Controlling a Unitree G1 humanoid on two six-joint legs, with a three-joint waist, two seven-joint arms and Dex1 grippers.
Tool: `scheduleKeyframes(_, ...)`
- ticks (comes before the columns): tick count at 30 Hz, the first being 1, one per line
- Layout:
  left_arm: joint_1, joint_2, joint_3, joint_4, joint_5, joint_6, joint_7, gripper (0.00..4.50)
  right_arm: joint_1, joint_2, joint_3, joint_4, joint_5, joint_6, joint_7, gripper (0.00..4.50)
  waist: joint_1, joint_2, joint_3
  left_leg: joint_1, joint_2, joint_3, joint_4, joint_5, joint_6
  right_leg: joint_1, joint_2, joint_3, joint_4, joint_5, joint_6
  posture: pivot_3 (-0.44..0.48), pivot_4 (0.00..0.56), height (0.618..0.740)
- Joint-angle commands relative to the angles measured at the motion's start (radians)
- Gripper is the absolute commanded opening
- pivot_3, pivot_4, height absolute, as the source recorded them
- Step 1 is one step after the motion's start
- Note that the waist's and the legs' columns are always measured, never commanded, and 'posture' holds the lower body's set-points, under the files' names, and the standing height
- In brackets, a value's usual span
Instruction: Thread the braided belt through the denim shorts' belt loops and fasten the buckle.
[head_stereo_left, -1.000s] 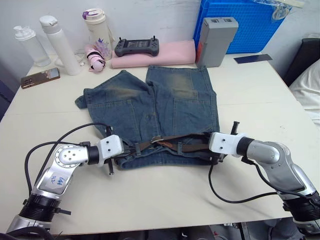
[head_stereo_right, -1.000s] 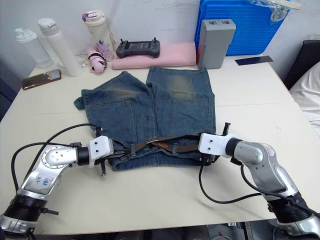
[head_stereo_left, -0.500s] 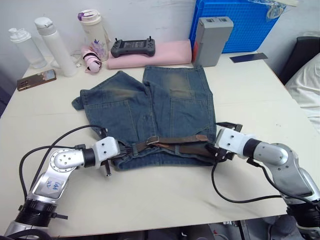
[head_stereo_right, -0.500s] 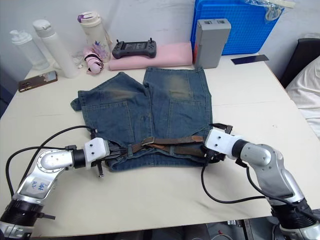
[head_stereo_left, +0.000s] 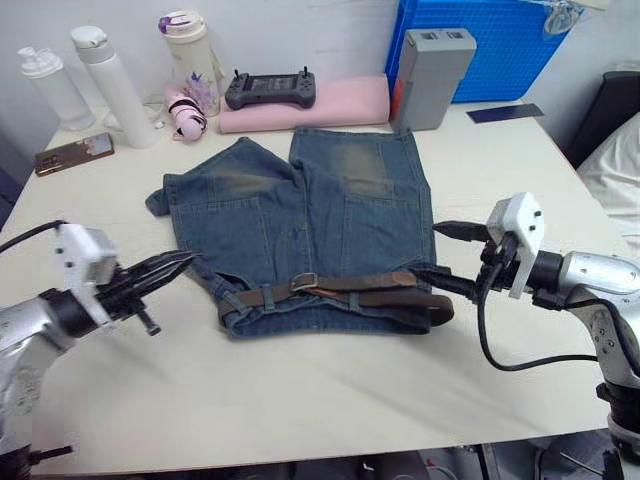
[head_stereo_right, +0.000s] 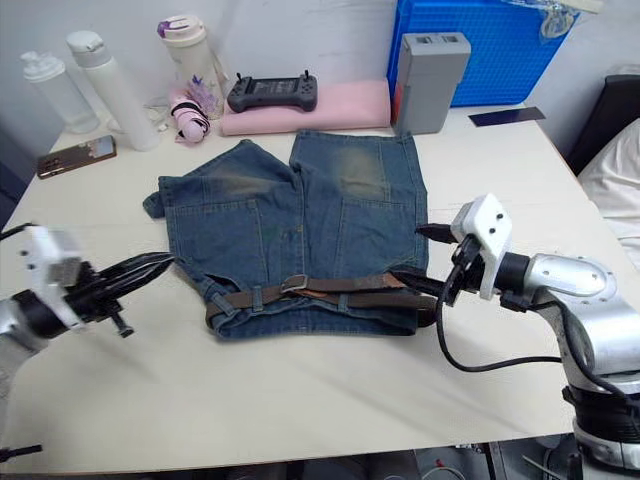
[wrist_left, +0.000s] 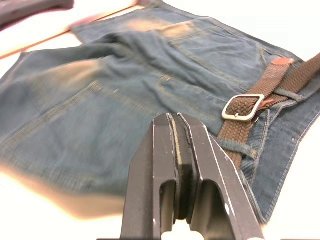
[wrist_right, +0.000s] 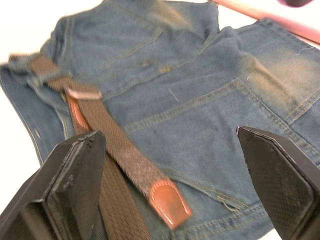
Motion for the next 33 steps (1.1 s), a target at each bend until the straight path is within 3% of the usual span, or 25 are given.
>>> scheduleKeyframes(1, 0.060, 0.013, 0.099, -0.093, -0.053, 0.030, 0.004, 0.00, 0.007, -0.001, -0.013, -0.018, 0.033, 0.017, -0.026, 4.40, 0.001, 0.001, 0.001, 0.000, 0.000, 0.000, 0.000, 0.000, 0.000, 0.000, 0.000, 0.000, 0.000, 0.000, 0.000, 0.000, 0.150, 0.739)
scheduleKeyframes(6, 0.106, -0.014, 0.105, -0.145, -0.055, 0.028, 0.034, 0.00, 0.043, -0.009, 0.024, -0.003, -0.006, -0.013, -0.042, 4.40, 0.012, 0.001, 0.001, 0.000, -0.002, 0.003, 0.000, 0.000, 0.000, 0.000, 0.000, 0.000, 0.000, 0.000, 0.000, 0.000, 0.150, 0.739)
scheduleKeyframes(9, 0.147, -0.025, 0.083, -0.167, -0.045, 0.021, 0.019, 0.85, 0.058, -0.016, 0.034, -0.002, -0.021, -0.027, -0.044, 4.50, 0.016, 0.001, 0.001, 0.000, -0.002, 0.004, 0.000, 0.000, 0.000, 0.000, 0.000, 0.001, -0.001, 0.000, 0.000, 0.000, 0.150, 0.739)
scheduleKeyframes(15, 0.179, -0.034, 0.032, -0.149, 0.048, -0.042, 0.026, 3.38, 0.079, -0.015, 0.022, 0.000, -0.014, -0.044, -0.050, 4.50, 0.018, 0.001, 0.001, 0.000, -0.003, 0.006, 0.000, -0.001, 0.000, 0.000, 0.002, 0.001, -0.001, 0.000, 0.000, 0.000, 0.150, 0.739)
scheduleKeyframes(33, 0.125, -0.012, -0.007, -0.145, 0.046, -0.045, 0.025, 3.38, 0.085, -0.012, 0.018, 0.019, -0.005, -0.056, -0.050, 4.50, 0.022, 0.001, 0.001, 0.000, -0.003, 0.006, 0.000, -0.001, 0.000, 0.000, 0.002, 0.001, -0.001, 0.000, -0.001, 0.000, 0.150, 0.739)
